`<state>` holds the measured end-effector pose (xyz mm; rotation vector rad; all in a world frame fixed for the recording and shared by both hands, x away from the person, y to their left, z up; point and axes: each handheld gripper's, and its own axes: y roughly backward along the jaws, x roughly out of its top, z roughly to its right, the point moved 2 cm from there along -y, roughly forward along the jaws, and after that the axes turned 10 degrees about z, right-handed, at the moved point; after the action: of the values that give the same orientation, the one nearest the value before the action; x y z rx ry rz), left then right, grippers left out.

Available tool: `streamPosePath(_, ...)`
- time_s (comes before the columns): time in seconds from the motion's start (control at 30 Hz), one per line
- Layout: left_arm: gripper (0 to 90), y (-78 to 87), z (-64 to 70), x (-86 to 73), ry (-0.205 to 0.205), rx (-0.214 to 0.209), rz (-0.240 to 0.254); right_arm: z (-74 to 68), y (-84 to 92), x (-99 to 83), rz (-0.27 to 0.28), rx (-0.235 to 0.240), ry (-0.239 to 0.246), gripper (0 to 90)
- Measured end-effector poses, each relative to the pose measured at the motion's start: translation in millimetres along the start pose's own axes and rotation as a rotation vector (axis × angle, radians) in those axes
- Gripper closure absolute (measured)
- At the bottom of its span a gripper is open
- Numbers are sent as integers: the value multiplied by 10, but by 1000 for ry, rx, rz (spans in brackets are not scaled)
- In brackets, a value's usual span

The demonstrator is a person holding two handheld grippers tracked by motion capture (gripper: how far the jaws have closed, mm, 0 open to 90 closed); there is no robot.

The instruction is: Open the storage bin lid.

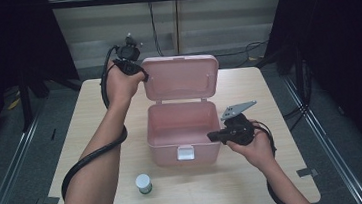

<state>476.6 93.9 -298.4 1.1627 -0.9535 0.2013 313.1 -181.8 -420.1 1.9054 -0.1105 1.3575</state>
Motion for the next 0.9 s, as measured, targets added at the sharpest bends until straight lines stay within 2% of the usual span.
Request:
streamPosePath(0.43, 842, -95, -41, 51, 14, 14, 0, 1, 2, -15, 21, 4, 4, 900)
streamPosePath(0.6, 842, -125, -57, 62, 17, 17, -1, -10, -2, -6, 6, -3, 24, 900)
streamPosePath(0.9, 842, -167, -59, 77, 14, 30, 0, -1, 2, -7, 7, 2, 22, 900)
